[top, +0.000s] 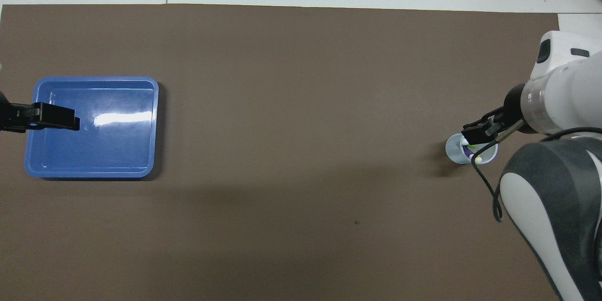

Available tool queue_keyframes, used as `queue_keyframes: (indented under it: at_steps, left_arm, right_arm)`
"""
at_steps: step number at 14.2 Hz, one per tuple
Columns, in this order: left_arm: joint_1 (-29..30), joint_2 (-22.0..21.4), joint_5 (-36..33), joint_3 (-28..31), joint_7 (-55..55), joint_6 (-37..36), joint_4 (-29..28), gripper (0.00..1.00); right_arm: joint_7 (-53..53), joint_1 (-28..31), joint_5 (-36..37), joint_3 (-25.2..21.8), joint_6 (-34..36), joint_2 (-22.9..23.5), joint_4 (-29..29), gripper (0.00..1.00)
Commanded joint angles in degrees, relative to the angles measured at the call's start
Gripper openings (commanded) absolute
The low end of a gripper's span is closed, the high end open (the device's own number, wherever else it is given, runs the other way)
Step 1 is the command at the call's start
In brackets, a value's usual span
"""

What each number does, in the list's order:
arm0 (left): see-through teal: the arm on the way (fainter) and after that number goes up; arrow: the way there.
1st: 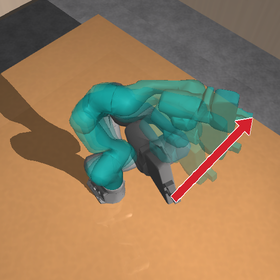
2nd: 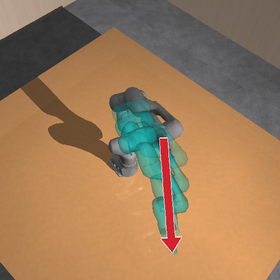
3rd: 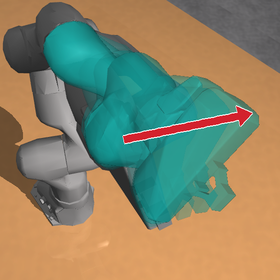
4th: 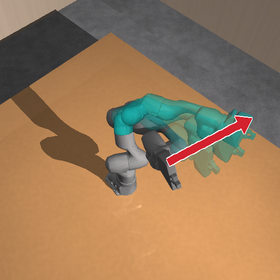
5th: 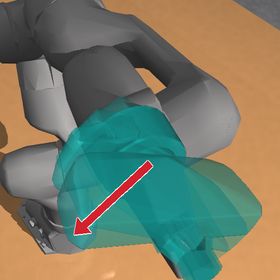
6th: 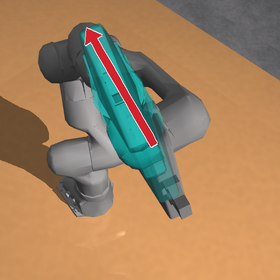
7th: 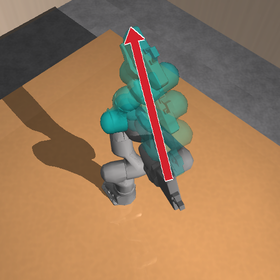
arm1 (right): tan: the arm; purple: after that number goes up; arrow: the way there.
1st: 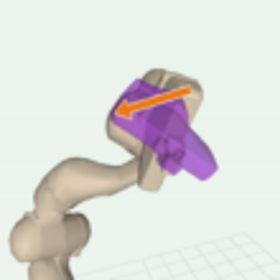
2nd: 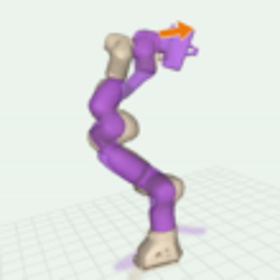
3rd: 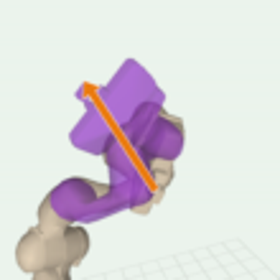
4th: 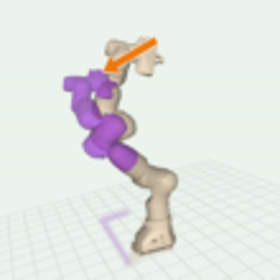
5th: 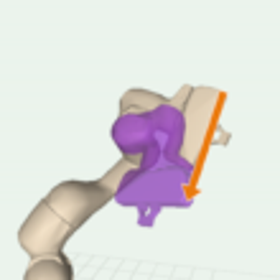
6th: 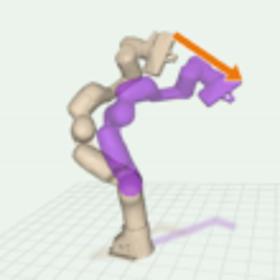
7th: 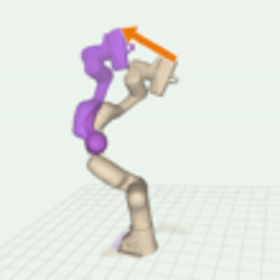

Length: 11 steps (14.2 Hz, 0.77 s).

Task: Transfer and insert pens with both arms
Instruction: 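Lower the green pen into the cup and open the right gripper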

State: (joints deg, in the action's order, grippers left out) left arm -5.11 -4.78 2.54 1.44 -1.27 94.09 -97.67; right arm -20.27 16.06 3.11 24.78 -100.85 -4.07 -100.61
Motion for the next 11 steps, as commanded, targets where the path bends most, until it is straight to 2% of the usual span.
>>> queue_keyframes:
  at_steps: [1, 4, 9, 11]
  left_arm:
    - [-1.65, 1.79, -1.13, 1.38, -0.83, -0.75, 2.66, 1.0]
    - [-2.88, 4.07, -1.48, 3.13, -0.75, -0.84, 7.84, 1.0]
    - [-2.71, 3.64, -1.83, 3.22, -0.75, -1.62, 7.41, 1.0]
    - [-2.53, 3.64, -1.83, 3.05, -0.75, -2.15, 7.41, 1.0]
  right_arm:
    - [6.01, 0.46, -3.8, 1.06, 4.68, 0.2, 3.13, 1.0]
    - [8.84, 0.46, -4.78, 1.84, 7.41, -0.49, 4.71, 1.0]
    - [9.8, 0.46, -4.7, 1.94, 12.86, 0.03, 9.72, 1.0]
    - [9.9, 0.46, -4.7, 1.94, 12.78, 0.12, 9.64, 1.0]
